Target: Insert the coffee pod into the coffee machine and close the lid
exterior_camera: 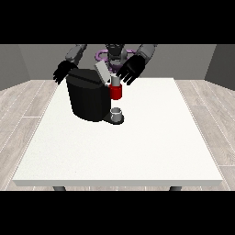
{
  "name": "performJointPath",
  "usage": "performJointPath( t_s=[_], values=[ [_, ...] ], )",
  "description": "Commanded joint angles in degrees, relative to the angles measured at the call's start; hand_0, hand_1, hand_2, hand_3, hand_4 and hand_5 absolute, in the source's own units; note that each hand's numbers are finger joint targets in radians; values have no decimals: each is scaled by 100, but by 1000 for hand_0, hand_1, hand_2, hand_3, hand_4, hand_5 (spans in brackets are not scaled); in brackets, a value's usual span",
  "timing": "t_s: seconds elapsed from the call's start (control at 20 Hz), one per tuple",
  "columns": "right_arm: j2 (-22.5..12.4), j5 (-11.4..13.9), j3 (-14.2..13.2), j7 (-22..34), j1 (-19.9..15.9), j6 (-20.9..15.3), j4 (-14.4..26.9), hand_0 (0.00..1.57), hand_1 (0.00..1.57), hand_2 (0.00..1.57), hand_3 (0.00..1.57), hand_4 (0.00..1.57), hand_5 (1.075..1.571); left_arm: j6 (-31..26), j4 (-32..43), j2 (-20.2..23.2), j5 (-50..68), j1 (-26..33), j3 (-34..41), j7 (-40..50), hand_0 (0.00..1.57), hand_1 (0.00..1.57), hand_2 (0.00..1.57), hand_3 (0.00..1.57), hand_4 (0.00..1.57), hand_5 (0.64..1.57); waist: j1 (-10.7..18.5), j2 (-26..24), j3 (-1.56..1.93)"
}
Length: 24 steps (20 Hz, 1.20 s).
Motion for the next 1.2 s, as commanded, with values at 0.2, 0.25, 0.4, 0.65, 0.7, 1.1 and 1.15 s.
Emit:
performJointPath(
  t_s=[0.2, 0.25, 0.4, 0.65, 0.7, 1.1, 1.15],
  values=[
    [-91, 5, -1, 118, 122, 20, -169, 0, 0, 0, 0, 499, 1571, 248, 51, -288, -135, 316, -114, -161, 1190, 1190, 1269, 1201, 515, 1571, 12, -121, -2],
    [-105, -118, -119, 39, 56, 59, -124, 0, 0, 0, 0, 462, 1571, 259, 34, -269, -111, 249, -71, -162, 1204, 1204, 1279, 1208, 521, 1571, 22, -31, -1],
    [91, 53, 106, 33, 201, -97, -213, 0, 0, 0, 0, 457, 1571, -5, 175, 20, -90, 109, 17, -145, 1164, 1164, 1239, 1182, 492, 1571, -8, -15, -2],
    [62, 59, -81, -531, 121, -122, 239, 0, 0, 0, 0, 415, 1571, -44, 48, -125, -157, -62, -75, -20, 1236, 1236, 1279, 1197, 487, 1571, 171, 195, 1],
    [8, -21, -11, -334, 161, 51, 94, 0, 0, 0, 0, 445, 1571, 19, 116, -174, -190, -20, -81, 31, 1249, 1249, 1282, 1181, 480, 1571, 30, 108, 0],
    [25, 50, 45, -18, 118, -91, -52, 0, 0, 0, 0, 397, 1571, -75, 216, 48, -224, -58, -20, -130, 1161, 1161, 1195, 1058, 457, 1571, -5, 184, -1],
    [91, 182, 141, 253, -24, -293, -228, 0, 0, 0, 0, 380, 1571, 78, 273, -72, -282, -9, -50, -70, 1129, 1129, 1167, 1028, 443, 1571, -35, 133, -2]
  ],
)
